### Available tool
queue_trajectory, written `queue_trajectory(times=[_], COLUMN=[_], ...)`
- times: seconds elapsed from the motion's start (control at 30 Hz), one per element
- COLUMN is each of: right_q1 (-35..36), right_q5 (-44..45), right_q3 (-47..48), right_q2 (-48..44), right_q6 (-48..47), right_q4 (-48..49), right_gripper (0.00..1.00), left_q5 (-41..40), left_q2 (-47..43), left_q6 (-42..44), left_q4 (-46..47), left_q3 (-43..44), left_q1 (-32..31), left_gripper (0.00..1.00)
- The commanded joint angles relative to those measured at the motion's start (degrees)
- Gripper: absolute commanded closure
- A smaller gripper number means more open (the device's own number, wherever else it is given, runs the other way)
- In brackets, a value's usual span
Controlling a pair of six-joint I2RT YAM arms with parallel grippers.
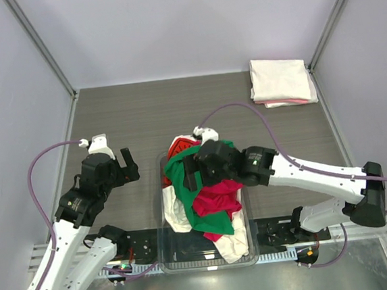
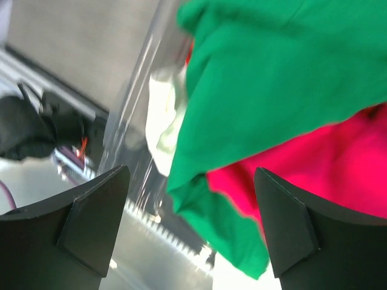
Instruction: Fold and stack the t-shirts
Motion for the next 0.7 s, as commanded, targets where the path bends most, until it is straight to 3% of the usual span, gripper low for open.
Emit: queue_trajectory(times=[0.0,0.3,0.5,0.6,0.67], right_q1=[3.73,14.53,16.04,16.21,16.3], right_q5=[2.42,7.43,8.66,9.53,10.76], right_q3=[-2.8,-1.14,0.45,1.85,2.99], right_q2=[2.46,11.08,16.0,17.67,18.64], right_q6=[6.21,14.13,15.72,15.37,15.19], right_q4=[3.18,1.26,0.46,0.2,-0.15], right_gripper=[0.11,0.17,0.23,0.3,0.41], left_q5=[-0.56,-0.56,-0.56,-0.47,-0.38], left_q2=[-0.43,-0.78,-1.48,-1.75,-1.57], left_q6=[-0.26,-0.35,-0.35,-0.35,-0.26], left_q4=[2.25,2.25,2.33,2.33,2.33], left_q3=[-0.04,-0.13,-0.13,-0.13,-0.22], left_q1=[0.33,0.24,0.33,0.24,0.33], left_gripper=[0.0,0.0,0.0,0.0,0.0])
